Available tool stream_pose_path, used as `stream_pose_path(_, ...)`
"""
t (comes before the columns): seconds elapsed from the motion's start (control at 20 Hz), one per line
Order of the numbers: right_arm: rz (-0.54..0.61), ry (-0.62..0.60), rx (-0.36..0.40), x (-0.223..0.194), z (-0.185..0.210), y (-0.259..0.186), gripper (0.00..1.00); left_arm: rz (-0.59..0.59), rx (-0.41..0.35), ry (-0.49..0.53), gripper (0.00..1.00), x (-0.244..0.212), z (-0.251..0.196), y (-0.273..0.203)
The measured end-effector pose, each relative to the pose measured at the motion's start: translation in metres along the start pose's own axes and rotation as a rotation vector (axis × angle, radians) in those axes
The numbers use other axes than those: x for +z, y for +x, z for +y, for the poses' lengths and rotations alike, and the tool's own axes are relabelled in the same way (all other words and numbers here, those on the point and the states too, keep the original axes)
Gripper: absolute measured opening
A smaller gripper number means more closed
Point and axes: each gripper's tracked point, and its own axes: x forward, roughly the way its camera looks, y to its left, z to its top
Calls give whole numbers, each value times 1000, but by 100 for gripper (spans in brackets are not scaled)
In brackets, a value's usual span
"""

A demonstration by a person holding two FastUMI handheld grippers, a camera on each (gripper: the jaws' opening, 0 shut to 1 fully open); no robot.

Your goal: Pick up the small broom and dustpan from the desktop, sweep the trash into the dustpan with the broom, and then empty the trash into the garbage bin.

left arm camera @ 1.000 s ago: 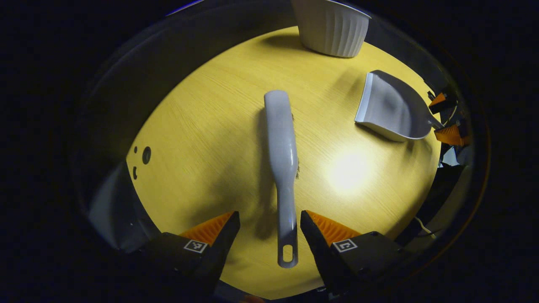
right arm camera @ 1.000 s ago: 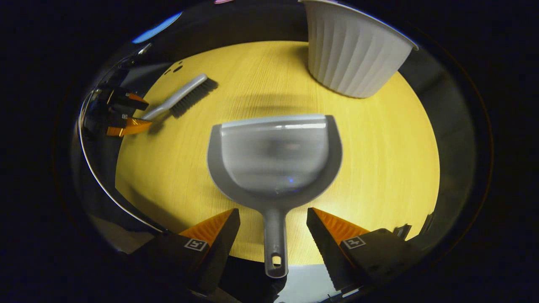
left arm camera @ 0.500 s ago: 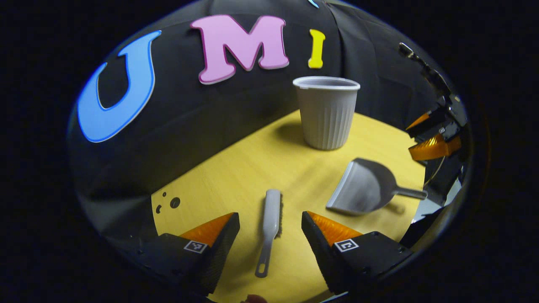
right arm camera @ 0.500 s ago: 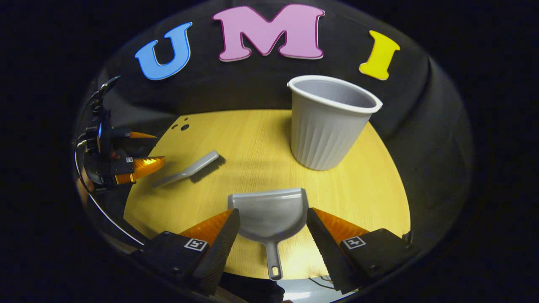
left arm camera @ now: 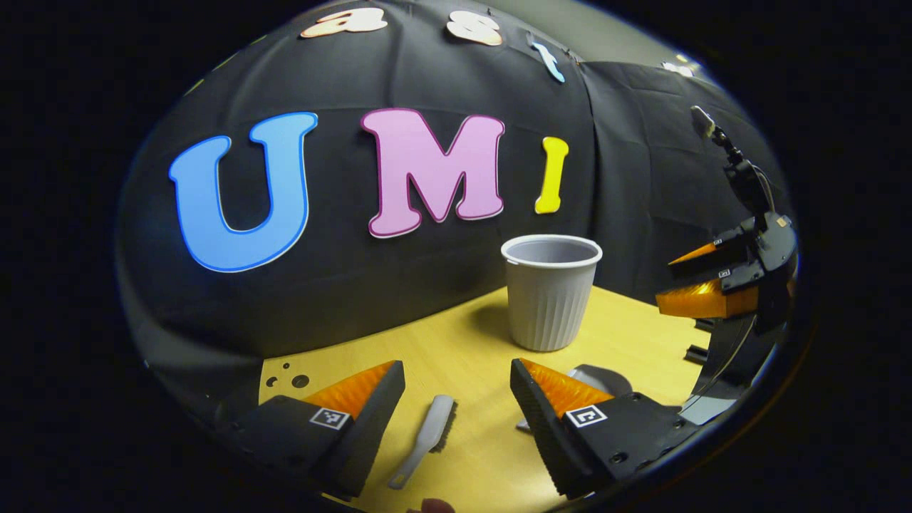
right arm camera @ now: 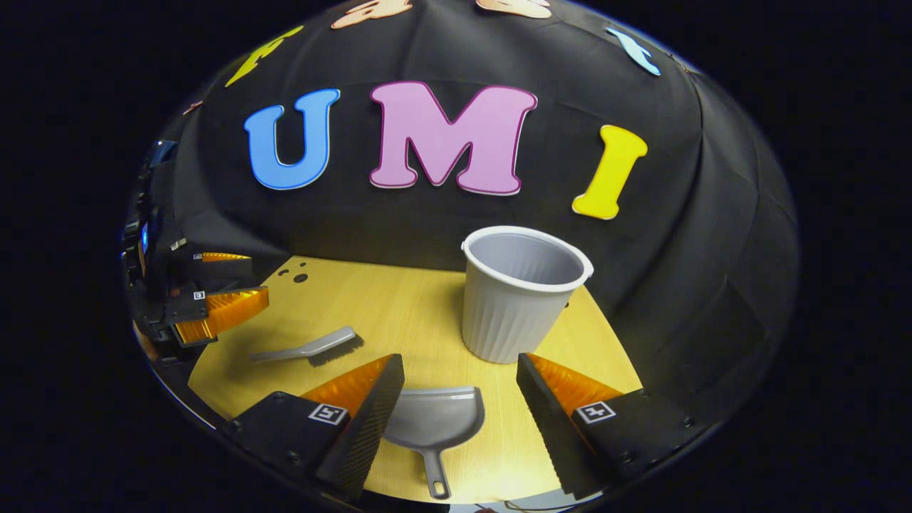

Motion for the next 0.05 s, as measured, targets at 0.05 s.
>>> stream_pose_path(0.05,-27,-8,5,4,0,1,99,-16,14,-11,94,4,-1,-4)
